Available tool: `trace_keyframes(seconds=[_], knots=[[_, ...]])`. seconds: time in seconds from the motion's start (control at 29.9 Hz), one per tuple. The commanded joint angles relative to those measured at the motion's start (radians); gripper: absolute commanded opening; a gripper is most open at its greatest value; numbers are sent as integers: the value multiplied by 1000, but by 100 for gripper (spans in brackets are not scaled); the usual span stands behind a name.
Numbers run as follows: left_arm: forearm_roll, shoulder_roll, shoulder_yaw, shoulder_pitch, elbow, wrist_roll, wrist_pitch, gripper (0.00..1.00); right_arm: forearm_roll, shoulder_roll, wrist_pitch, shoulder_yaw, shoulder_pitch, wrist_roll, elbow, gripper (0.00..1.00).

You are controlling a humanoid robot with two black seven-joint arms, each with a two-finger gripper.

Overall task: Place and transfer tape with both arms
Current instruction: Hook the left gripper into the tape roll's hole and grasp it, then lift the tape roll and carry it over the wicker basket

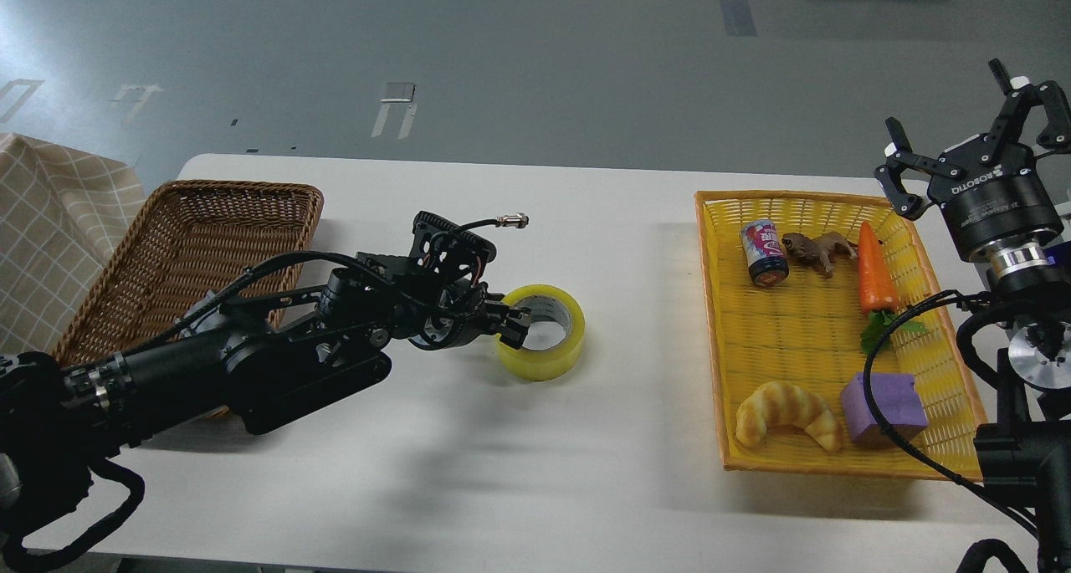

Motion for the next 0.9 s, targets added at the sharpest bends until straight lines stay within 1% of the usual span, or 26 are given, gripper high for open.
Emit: trace_keyframes(seconds=[0.0, 0.07, 0.27, 0.37, 0.43, 0.5, 0.63, 0.87], knots=[[43, -3, 14, -6, 18, -52, -1, 0, 0, 0, 0, 1, 0, 0, 0, 100], [55, -12, 16, -9, 20, -62, -1, 0, 0, 0, 0, 1, 0, 0, 0, 100], [58, 4, 8, -18, 18, -62, -1, 0, 0, 2, 0, 3, 2, 0, 2, 100], [54, 26, 2, -47, 1, -62, -1, 0, 0, 2, 0, 1, 3, 0, 2, 100], [48, 65, 1, -82, -23, -62, -1, 0, 0, 2, 0, 1, 3, 0, 2, 100], [45, 79, 1, -104, -37, -62, -1, 0, 0, 2, 0, 3, 3, 0, 2, 100], [-6, 159, -1, -171, -91, -68, -1, 0, 0, 2, 0, 3, 2, 1, 3, 100], [-34, 268, -1, -236, -95, -74, -1, 0, 0, 2, 0, 3, 3, 0, 2, 100]])
